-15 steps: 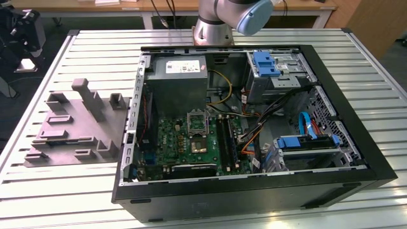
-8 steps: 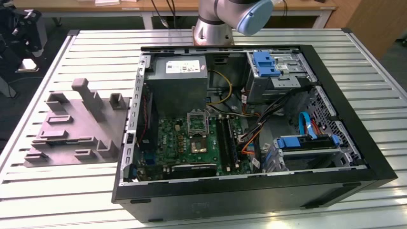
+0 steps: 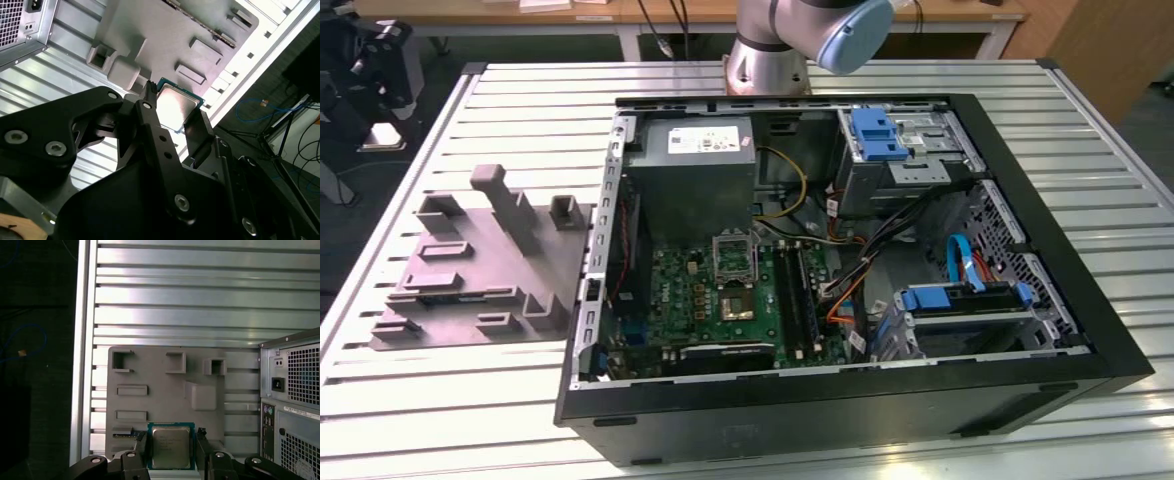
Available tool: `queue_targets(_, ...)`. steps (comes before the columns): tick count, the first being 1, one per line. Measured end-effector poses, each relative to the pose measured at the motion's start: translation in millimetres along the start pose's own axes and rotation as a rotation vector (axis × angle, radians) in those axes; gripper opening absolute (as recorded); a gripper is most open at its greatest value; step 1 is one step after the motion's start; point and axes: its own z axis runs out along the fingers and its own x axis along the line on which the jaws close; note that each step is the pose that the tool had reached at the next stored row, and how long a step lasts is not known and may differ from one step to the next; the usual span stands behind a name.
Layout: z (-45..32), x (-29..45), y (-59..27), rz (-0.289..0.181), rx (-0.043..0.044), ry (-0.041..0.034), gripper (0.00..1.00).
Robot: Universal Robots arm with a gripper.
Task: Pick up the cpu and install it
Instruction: 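Pick up the cpu and move it towards the insertion slot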
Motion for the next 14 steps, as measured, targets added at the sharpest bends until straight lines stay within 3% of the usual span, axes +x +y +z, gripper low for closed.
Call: queue_targets(14,0.2,-6.9,-0.1,0.000,0.0000,0.0000,0.47)
